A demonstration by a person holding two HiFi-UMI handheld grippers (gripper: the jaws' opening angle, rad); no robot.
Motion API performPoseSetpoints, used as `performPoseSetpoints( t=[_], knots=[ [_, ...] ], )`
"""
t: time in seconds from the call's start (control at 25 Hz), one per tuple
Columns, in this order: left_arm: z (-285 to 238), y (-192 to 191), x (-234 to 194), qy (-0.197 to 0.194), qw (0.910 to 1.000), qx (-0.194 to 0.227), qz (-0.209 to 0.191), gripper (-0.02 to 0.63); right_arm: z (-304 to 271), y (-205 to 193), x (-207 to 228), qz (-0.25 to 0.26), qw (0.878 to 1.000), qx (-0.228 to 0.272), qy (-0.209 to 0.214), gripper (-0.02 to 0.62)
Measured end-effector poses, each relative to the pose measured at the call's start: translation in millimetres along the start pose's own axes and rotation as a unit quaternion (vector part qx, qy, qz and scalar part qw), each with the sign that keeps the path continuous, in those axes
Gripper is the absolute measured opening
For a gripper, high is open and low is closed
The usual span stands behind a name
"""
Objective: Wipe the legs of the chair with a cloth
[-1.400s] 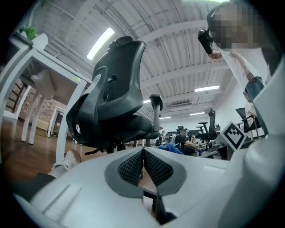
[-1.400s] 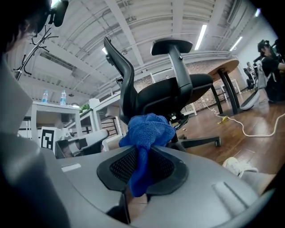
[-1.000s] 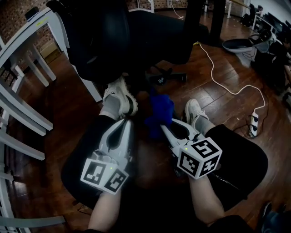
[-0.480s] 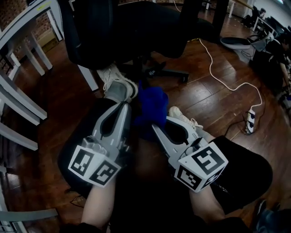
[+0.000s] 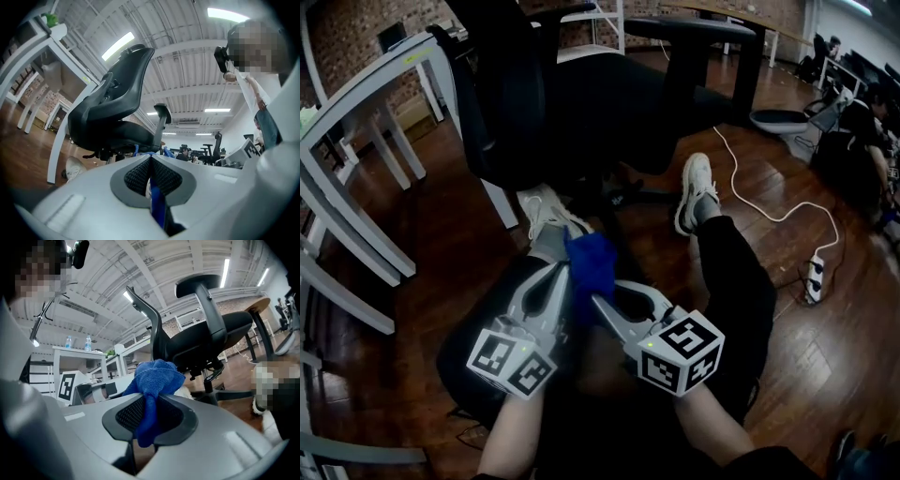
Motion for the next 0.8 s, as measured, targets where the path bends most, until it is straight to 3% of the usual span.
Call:
performPoseSetpoints(
  t=[0.16,0.36,0.56,0.72,0.8],
  knots=[
    [1,-6,-6,0.014,0.9999,-0.01,0.003,0.005,-6,2,1,-0.015,1.0,0.006,0.021,0.086],
    [-1,8,-13,0.024,0.9996,0.008,-0.013,0.005,-21,22,-1,-0.026,0.998,0.028,0.046,0.086],
    [3,27,-9,0.029,0.9975,0.048,0.043,0.005,-7,42,-15,-0.008,0.999,0.038,0.029,0.087],
    [6,32,3,0.0,0.9992,0.041,0.0,0.005,7,55,-37,0.024,0.999,0.041,0.024,0.087],
    [9,31,0,0.004,0.9993,0.037,-0.002,0.005,15,63,-51,0.051,0.998,0.047,0.013,0.087]
  ],
)
Point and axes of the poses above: the fingertips, and each gripper's own axes: z backward along the fingers, x to its right, y out of its top, the point moved 3 cm from there along z, backward along the fingers, and after that the axes turned 11 degrees about x, right-handed, at the moved point
